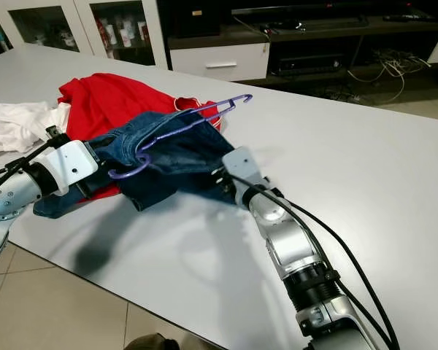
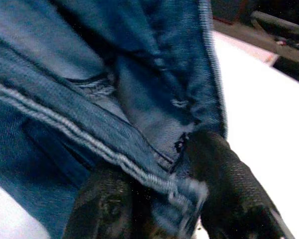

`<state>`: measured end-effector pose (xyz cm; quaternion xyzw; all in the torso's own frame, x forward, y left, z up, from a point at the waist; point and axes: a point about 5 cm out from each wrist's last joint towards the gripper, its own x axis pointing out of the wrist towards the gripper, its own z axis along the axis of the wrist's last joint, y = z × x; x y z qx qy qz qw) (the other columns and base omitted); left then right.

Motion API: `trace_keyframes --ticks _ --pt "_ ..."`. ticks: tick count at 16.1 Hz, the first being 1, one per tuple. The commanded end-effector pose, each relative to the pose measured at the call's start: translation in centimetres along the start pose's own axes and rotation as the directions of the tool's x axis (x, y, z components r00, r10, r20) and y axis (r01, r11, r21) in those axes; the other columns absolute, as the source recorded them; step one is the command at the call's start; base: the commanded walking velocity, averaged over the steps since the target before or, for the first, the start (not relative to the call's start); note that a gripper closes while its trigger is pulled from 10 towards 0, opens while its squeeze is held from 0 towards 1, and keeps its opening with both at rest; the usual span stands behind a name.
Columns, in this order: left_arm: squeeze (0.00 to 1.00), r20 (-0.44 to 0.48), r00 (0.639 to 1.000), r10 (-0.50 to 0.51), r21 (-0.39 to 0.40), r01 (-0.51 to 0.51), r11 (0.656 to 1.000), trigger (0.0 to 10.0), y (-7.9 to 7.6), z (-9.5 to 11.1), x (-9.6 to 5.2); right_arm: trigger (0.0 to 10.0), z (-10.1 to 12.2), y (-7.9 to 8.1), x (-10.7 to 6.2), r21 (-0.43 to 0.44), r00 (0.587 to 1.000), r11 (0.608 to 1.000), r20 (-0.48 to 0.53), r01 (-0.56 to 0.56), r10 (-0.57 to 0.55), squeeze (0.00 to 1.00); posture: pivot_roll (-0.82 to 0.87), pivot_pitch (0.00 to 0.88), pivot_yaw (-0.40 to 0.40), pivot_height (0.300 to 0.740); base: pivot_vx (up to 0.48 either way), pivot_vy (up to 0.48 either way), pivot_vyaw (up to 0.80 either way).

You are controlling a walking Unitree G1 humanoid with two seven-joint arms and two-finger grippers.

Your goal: Hang hanger

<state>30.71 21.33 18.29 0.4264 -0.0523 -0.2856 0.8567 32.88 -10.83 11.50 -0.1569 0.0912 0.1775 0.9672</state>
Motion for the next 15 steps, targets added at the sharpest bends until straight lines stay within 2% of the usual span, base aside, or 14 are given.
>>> trace_keyframes --ticks 1,2,3,4,6,7,10,11,12,14,15 --pt "0.0 0.028 1.0 0.011 -0.03 -0.011 0.999 0.0 0.8 0.5 -0.4 0.0 1.1 -1.5 0.2 -0.028 0.995 0.995 0.047 0.093 -0.092 0.0 -0.01 0.0 0.085 0.74 0.0 0.0 0.0" --pt "0.0 0.036 0.999 0.004 -0.044 -0.003 0.999 0.0 0.7 0.5 -0.5 0.0 1.1 -1.7 0.2 -0.033 0.993 0.993 0.053 0.11 -0.109 0.0 -0.01 0.0 0.085 0.74 0.0 0.0 0.0" --pt "0.0 0.053 0.998 -0.022 -0.073 0.026 0.997 0.0 0.4 0.7 -0.6 0.0 1.5 -2.6 0.2 -0.038 0.984 0.986 0.075 0.165 -0.161 0.0 -0.02 0.0 0.086 0.74 0.0 0.0 0.0" --pt "0.0 0.072 0.995 -0.066 -0.106 0.074 0.992 0.0 0.0 0.8 -0.9 0.0 2.4 -4.2 0.0 -0.059 0.961 0.966 0.131 0.253 -0.244 0.0 -0.02 0.0 0.086 0.74 0.0 0.0 0.0" --pt "0.0 0.127 0.987 -0.097 -0.167 0.118 0.979 0.0 -0.2 1.3 -1.4 0.0 3.1 -5.5 -0.2 -0.098 0.934 0.942 0.193 0.322 -0.299 0.0 -0.02 0.0 0.087 0.74 0.0 0.0 0.0" --pt "0.0 0.192 0.972 -0.138 -0.218 0.18 0.959 0.0 -0.5 2.0 -1.8 0.0 3.5 -6.4 -0.4 -0.121 0.915 0.922 0.223 0.367 -0.335 0.0 -0.02 0.0 0.086 0.74 0.0 0.0 0.0" --pt "0.0 0.222 0.963 -0.152 -0.291 0.214 0.932 0.0 -0.4 2.2 -2.5 0.0 4.4 -8.0 -0.8 -0.179 0.863 0.865 0.303 0.468 -0.404 0.0 -0.02 0.0 0.082 0.74 0.0 0.0 0.0" --pt "0.0 0.226 0.962 -0.156 -0.302 0.221 0.927 0.0 -0.4 2.3 -2.6 0.0 4.5 -8.1 -0.8 -0.184 0.857 0.859 0.315 0.477 -0.408 0.0 -0.02 0.0 0.082 0.74 0.0 0.0 0.0" --pt "0.0 0.232 0.958 -0.165 -0.328 0.237 0.914 0.0 -0.6 2.3 -2.9 0.2 4.8 -8.4 -0.9 -0.181 0.84 0.848 0.344 0.498 -0.42 0.0 -0.01 0.0 0.081 0.74 0.0 0.0 0.0" --pt "0.0 0.211 0.964 -0.164 -0.364 0.233 0.902 0.0 -1.0 2.0 -3.1 1.4 5.4 -8.6 -1.2 -0.182 0.807 0.826 0.4 0.534 -0.434 0.0 -0.01 0.0 0.077 0.74 0.0 0.0 0.0" --pt "0.0 0.203 0.967 -0.156 -0.42 0.23 0.878 0.0 -1.3 1.6 -3.3 2.2 6.0 -8.8 -1.6 -0.167 0.77 0.806 0.452 0.568 -0.449 0.0 -0.01 0.0 0.077 0.74 0.0 0.0 0.0"
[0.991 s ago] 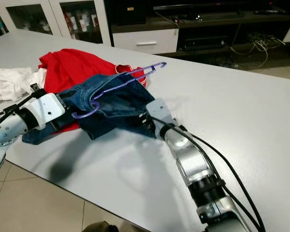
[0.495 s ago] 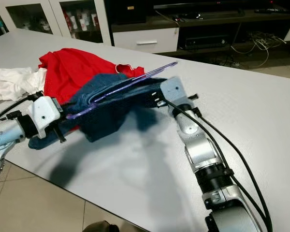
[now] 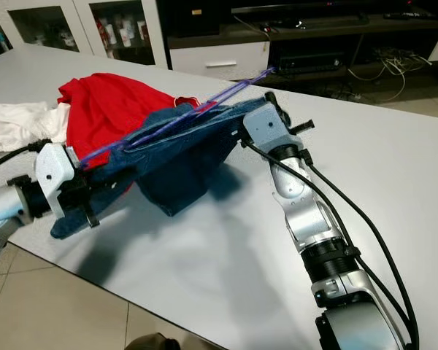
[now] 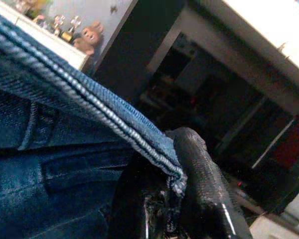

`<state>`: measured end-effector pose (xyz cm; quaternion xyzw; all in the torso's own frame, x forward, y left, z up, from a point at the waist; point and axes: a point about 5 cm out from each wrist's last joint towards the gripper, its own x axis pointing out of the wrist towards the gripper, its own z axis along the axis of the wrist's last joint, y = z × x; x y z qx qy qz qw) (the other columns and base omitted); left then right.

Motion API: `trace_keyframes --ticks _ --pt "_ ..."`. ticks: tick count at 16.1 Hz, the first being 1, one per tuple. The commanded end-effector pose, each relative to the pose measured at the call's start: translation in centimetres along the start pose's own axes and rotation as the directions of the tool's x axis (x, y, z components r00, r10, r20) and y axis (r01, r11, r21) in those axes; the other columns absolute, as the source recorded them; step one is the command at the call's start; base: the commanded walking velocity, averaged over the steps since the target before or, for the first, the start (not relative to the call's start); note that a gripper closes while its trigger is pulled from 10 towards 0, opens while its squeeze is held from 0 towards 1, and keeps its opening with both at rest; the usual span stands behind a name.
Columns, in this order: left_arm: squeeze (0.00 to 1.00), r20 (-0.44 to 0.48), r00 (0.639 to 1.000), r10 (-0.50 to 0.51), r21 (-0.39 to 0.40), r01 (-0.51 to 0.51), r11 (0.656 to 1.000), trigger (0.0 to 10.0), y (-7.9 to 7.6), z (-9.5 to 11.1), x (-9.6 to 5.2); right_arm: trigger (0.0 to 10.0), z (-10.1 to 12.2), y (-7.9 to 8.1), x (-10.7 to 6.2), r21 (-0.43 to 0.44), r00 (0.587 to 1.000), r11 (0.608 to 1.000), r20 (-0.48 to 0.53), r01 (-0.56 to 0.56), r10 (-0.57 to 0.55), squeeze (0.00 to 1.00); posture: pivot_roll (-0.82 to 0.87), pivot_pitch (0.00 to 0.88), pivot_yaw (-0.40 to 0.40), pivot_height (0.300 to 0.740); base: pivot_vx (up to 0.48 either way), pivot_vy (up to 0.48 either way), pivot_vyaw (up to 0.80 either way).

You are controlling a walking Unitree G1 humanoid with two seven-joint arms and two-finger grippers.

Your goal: Hang hanger

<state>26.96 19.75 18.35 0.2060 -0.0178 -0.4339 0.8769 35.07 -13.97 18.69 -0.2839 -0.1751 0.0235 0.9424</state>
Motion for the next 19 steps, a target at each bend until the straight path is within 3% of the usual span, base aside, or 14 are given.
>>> trace_keyframes --ticks 1,2,3,4,7,8,13,15,18,19 --pt "0.0 -0.025 0.998 0.058 -0.059 -0.059 0.996 0.0 0.8 -0.4 -1.7 3.1 -0.4 -3.4 0.3 -0.024 0.985 0.985 0.003 0.172 -0.172 0.0 -0.01 0.0 0.077 0.74 0.0 0.0 0.0" --pt "0.0 -0.038 0.997 0.06 -0.076 -0.063 0.995 0.0 0.7 -0.7 -1.8 4.2 -0.1 -3.5 0.4 -0.026 0.984 0.983 0.025 0.179 -0.179 0.0 -0.01 0.0 0.077 0.74 0.0 0.0 0.0" --pt "0.0 -0.082 0.994 0.067 -0.123 -0.077 0.989 0.0 0.4 -1.5 -2.0 7.9 0.5 -3.6 0.4 -0.033 0.979 0.98 0.076 0.195 -0.192 0.0 -0.01 0.0 0.074 0.74 0.0 0.0 0.0" --pt "0.0 -0.097 0.993 0.065 -0.131 -0.078 0.988 0.0 0.2 -1.8 -2.0 10.0 0.6 -3.6 0.3 -0.035 0.977 0.98 0.089 0.198 -0.194 0.0 -0.01 0.0 0.074 0.74 0.0 0.0 0.0" --pt "0.0 -0.184 0.981 0.057 -0.152 -0.086 0.985 0.0 -0.5 -3.1 -1.8 10.0 1.7 -3.4 -0.1 -0.099 0.965 0.975 0.194 0.198 -0.176 0.0 -0.01 0.0 0.072 0.74 0.0 0.0 0.0" --pt "0.0 -0.206 0.978 0.021 -0.176 -0.058 0.983 0.0 -1.0 -3.4 -1.8 10.0 1.9 -2.6 -0.4 -0.194 0.961 0.967 0.251 0.168 -0.116 0.0 -0.01 0.0 0.072 0.74 0.0 0.0 0.0" --pt "0.0 -0.257 0.964 -0.066 -0.235 0.004 0.972 0.0 -2.2 -4.3 -2.3 10.0 2.6 -3.8 -0.7 -0.302 0.925 0.923 0.36 0.239 -0.122 0.0 -0.01 0.0 0.072 0.74 0.0 0.0 0.0" --pt "0.0 -0.255 0.963 -0.088 -0.257 0.02 0.966 0.0 -2.5 -4.4 -2.3 10.0 2.5 -3.6 -0.6 -0.344 0.922 0.91 0.375 0.231 -0.093 0.0 -0.01 0.0 0.076 0.74 0.0 0.0 0.0" --pt "0.0 -0.303 0.942 -0.144 -0.267 0.061 0.962 0.0 -3.1 -5.2 -3.1 10.0 3.6 -3.2 -0.7 -0.416 0.877 0.878 0.48 0.238 -0.011 0.0 -0.01 0.0 0.072 0.74 0.0 0.0 0.0" --pt "0.0 -0.333 0.933 -0.139 -0.262 0.05 0.964 0.0 -3.1 -5.6 -3.3 10.0 4.4 -2.9 -0.9 -0.447 0.84 0.86 0.541 0.244 0.042 0.0 0.0 0.0 0.071 0.74 0.0 0.0 0.0"
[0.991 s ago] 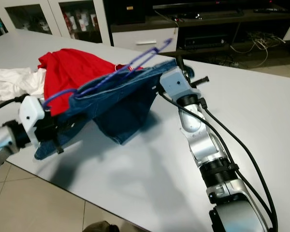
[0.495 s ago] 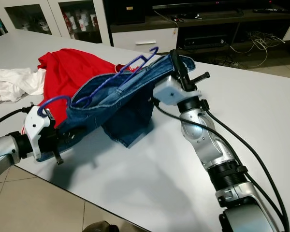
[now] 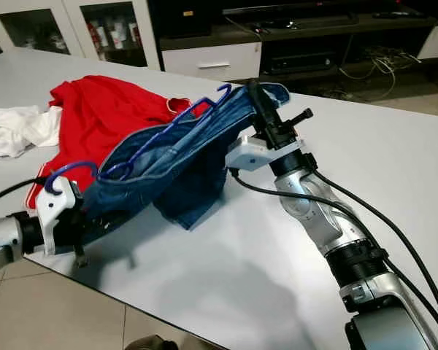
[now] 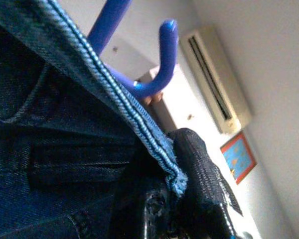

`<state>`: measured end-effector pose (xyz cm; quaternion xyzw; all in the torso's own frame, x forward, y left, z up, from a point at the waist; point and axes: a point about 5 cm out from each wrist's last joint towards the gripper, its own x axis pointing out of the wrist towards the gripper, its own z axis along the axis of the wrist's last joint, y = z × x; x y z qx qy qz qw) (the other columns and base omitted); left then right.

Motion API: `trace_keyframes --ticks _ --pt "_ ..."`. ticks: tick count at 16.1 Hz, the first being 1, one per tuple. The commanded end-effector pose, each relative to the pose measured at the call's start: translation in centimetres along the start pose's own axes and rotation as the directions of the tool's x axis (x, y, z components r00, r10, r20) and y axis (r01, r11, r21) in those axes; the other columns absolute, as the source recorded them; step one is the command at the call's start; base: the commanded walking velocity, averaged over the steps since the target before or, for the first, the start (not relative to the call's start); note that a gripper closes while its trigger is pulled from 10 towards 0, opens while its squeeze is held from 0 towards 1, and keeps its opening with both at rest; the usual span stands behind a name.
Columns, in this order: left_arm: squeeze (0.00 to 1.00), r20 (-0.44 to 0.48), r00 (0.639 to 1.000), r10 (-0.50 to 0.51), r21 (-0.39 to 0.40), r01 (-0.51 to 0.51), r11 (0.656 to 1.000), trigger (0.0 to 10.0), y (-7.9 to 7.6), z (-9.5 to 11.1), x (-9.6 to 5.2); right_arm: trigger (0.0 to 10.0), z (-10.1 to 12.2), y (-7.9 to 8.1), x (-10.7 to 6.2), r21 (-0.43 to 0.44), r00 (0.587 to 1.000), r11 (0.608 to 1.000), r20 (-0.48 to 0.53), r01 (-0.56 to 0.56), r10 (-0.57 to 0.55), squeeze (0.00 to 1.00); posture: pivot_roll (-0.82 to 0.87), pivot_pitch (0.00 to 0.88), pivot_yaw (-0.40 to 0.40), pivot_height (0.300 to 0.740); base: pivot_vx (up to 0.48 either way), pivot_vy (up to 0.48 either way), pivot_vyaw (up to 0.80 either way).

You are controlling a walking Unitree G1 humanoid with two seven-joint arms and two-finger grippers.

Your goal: Hang hanger

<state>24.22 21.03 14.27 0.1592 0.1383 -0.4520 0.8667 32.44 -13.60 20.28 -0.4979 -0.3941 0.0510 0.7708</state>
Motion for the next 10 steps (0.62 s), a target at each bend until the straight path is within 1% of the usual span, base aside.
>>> trace_keyframes --ticks 1,2,3,4,6,8,9,10 --pt "0.0 -0.135 0.991 0.017 -0.044 -0.023 0.999 0.0 0.2 -2.3 -0.7 10.0 0.4 -2.8 1.5 -0.061 0.99 0.991 0.08 0.123 -0.118 0.0 0.0 0.0 0.071 0.74 0.0 0.0 0.0" --pt "0.0 -0.155 0.988 0.026 -0.041 -0.033 0.999 0.0 0.3 -2.6 -0.7 10.0 1.0 -2.6 1.5 -0.093 0.986 0.99 0.14 0.104 -0.091 0.0 0.0 0.0 0.069 0.74 0.0 0.0 0.0" --pt "0.0 -0.165 0.986 0.036 -0.039 -0.043 0.998 0.0 0.4 -2.6 -0.8 10.0 1.1 -2.4 1.4 -0.106 0.985 0.99 0.157 0.093 -0.076 0.0 -0.01 0.0 0.067 0.74 0.0 0.0 0.0" --pt "0.0 -0.194 0.976 0.095 -0.033 -0.103 0.994 0.0 1.1 -2.9 -0.7 10.0 1.2 -1.7 1.0 -0.141 0.982 0.988 0.185 0.055 -0.028 0.0 -0.01 0.0 0.066 0.74 0.0 0.0 0.0" --pt "0.0 -0.208 0.966 0.155 -0.029 -0.164 0.986 0.0 1.9 -3.0 -0.6 10.0 1.3 -1.2 0.6 -0.164 0.979 0.986 0.204 0.027 0.007 0.0 -0.01 0.0 0.065 0.74 0.0 0.0 0.0" --pt "0.0 -0.222 0.94 0.258 -0.003 -0.266 0.964 0.0 3.2 -2.6 -0.3 10.0 1.2 -0.4 0.2 -0.201 0.976 0.979 0.206 -0.025 0.067 0.0 -0.01 0.0 0.066 0.74 0.0 0.0 0.0" --pt "0.0 -0.224 0.93 0.292 0.013 -0.296 0.955 0.0 3.6 -2.3 -0.1 10.0 1.2 -0.1 0.1 -0.217 0.973 0.975 0.213 -0.043 0.09 0.0 -0.01 0.0 0.066 0.74 0.0 0.0 0.0" --pt "0.0 -0.225 0.929 0.292 0.024 -0.295 0.955 0.0 3.8 -2.1 0.2 10.0 1.4 0.0 0.1 -0.229 0.969 0.972 0.225 -0.051 0.104 0.0 -0.01 0.0 0.066 0.74 0.0 0.0 0.0"
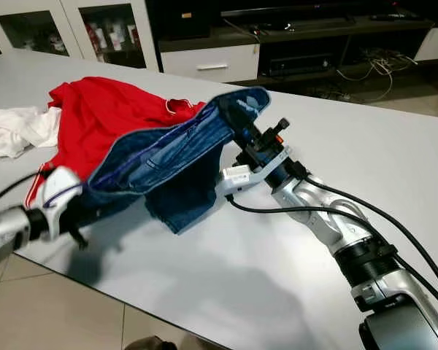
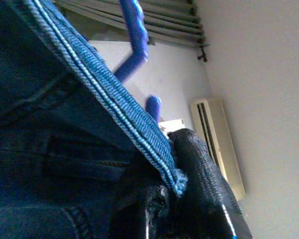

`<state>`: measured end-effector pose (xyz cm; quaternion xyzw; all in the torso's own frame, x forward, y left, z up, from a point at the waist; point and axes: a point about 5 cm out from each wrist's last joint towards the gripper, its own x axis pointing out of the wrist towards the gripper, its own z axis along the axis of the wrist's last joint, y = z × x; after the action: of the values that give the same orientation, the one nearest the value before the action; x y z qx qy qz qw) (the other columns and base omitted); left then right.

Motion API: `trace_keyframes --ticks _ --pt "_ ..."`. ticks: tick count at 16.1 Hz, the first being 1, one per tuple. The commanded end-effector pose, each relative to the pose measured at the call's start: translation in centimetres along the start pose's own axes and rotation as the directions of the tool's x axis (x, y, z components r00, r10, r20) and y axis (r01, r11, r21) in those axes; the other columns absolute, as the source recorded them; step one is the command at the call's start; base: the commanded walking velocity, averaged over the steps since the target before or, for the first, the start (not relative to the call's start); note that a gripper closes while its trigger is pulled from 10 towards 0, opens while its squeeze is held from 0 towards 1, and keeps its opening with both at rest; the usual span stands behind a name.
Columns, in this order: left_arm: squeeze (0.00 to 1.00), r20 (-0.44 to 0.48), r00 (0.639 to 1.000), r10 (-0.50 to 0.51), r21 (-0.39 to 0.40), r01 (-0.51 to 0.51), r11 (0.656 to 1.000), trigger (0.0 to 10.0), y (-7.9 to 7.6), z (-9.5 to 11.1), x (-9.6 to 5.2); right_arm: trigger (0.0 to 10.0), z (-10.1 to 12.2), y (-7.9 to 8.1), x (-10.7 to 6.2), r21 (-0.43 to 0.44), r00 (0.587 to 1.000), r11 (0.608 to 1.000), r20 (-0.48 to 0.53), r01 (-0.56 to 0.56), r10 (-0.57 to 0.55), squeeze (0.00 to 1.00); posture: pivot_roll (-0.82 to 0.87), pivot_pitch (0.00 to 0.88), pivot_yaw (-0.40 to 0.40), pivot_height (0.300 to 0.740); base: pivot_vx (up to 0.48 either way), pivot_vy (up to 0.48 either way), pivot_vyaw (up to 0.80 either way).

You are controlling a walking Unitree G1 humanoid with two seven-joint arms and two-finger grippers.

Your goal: Hang hanger

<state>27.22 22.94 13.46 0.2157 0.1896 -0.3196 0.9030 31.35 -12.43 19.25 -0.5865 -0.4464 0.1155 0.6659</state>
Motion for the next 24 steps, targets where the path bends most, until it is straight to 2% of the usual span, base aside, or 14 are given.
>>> trace_keyframes --ticks 1,4,5,9,11,12,14,15,16,17,18,19,21,24 --pt "0.0 -0.072 0.997 0.035 0.008 -0.035 0.999 0.0 0.4 -0.6 0.2 10.0 0.0 -1.0 0.9 -0.044 0.999 0.999 0.04 0.031 -0.029 0.0 -0.01 0.0 0.066 0.74 0.0 0.0 0.0" --pt "0.0 -0.141 0.99 0.032 0.014 -0.03 0.999 0.0 0.5 -1.0 1.0 10.0 1.0 -0.2 0.9 -0.08 0.99 0.996 0.132 -0.036 0.046 0.0 -0.02 0.0 0.075 0.74 0.0 0.0 0.0" --pt "0.0 -0.166 0.986 -0.001 0.016 0.004 1.0 0.0 0.1 -1.3 1.0 10.0 1.0 0.1 0.6 -0.094 0.988 0.994 0.139 -0.061 0.074 0.0 -0.02 0.0 0.075 0.74 0.0 0.0 0.0" --pt "0.0 -0.231 0.97 -0.075 0.024 0.082 0.996 0.0 -0.6 -2.5 0.4 10.0 -0.8 0.6 -0.1 -0.17 0.99 0.98 0.073 -0.104 0.118 0.0 -0.01 0.0 0.076 0.74 0.0 0.0 0.0" --pt "0.0 -0.237 0.971 -0.046 0.037 0.057 0.998 0.0 -0.1 -2.5 0.0 10.0 -1.5 0.9 -0.4 -0.187 0.992 0.976 0.038 -0.115 0.124 0.0 -0.01 0.0 0.075 0.74 0.0 0.0 0.0" --pt "0.0 -0.225 0.974 0.0 0.038 0.008 0.999 0.0 0.5 -2.2 0.0 10.0 -1.6 0.9 -0.5 -0.173 0.993 0.979 0.026 -0.105 0.111 0.0 -0.01 0.0 0.075 0.74 0.0 0.0 0.0" --pt "0.0 -0.201 0.976 0.086 0.006 -0.086 0.996 0.0 1.7 -1.8 0.1 10.0 -1.3 0.6 -0.6 -0.049 0.999 0.998 0.006 -0.049 0.049 0.0 -0.01 0.0 0.075 0.74 0.0 0.0 0.0" --pt "0.0 -0.197 0.972 0.125 -0.023 -0.132 0.991 0.0 2.3 -1.8 0.2 10.0 -0.5 0.4 -0.6 0.066 1.0 0.998 0.029 -0.015 0.013 0.0 -0.01 0.0 0.075 0.74 0.0 0.0 0.0" --pt "0.0 -0.197 0.973 0.117 -0.059 -0.131 0.99 0.0 2.4 -2.0 0.3 10.0 0.7 0.1 -0.3 0.218 0.998 0.976 0.044 0.028 -0.038 0.0 -0.01 0.0 0.073 0.74 0.0 0.0 0.0" --pt "0.0 -0.194 0.978 0.071 -0.079 -0.088 0.993 0.0 2.0 -2.1 0.5 10.0 1.4 0.0 -0.2 0.281 0.997 0.959 0.052 0.046 -0.063 0.0 -0.01 0.0 0.072 0.74 0.0 0.0 0.0" --pt "0.0 -0.2 0.98 0.003 -0.082 -0.02 0.996 0.0 1.3 -2.2 0.8 10.0 1.9 0.1 0.0 0.28 0.994 0.959 0.083 0.042 -0.068 0.0 0.0 0.0 0.068 0.74 0.0 0.0 0.0" --pt "0.0 -0.205 0.979 -0.024 -0.082 0.007 0.997 0.0 1.0 -2.2 0.9 10.0 2.2 0.1 0.0 0.279 0.993 0.96 0.101 0.038 -0.069 0.0 0.0 0.0 0.068 0.74 0.0 0.0 0.0" --pt "0.0 -0.267 0.958 -0.108 -0.023 0.106 0.994 0.0 0.4 -2.6 1.5 10.0 3.9 -0.1 0.0 0.208 0.966 0.978 0.254 -0.014 -0.041 0.0 -0.01 0.0 0.067 0.74 0.0 0.0 0.0" --pt "0.0 -0.315 0.941 -0.123 0.05 0.146 0.988 0.0 0.9 -2.4 2.3 10.0 5.0 0.6 -0.8 0.132 0.927 0.985 0.37 -0.114 0.057 0.0 -0.01 0.0 0.067 0.74 0.0 0.0 0.0"
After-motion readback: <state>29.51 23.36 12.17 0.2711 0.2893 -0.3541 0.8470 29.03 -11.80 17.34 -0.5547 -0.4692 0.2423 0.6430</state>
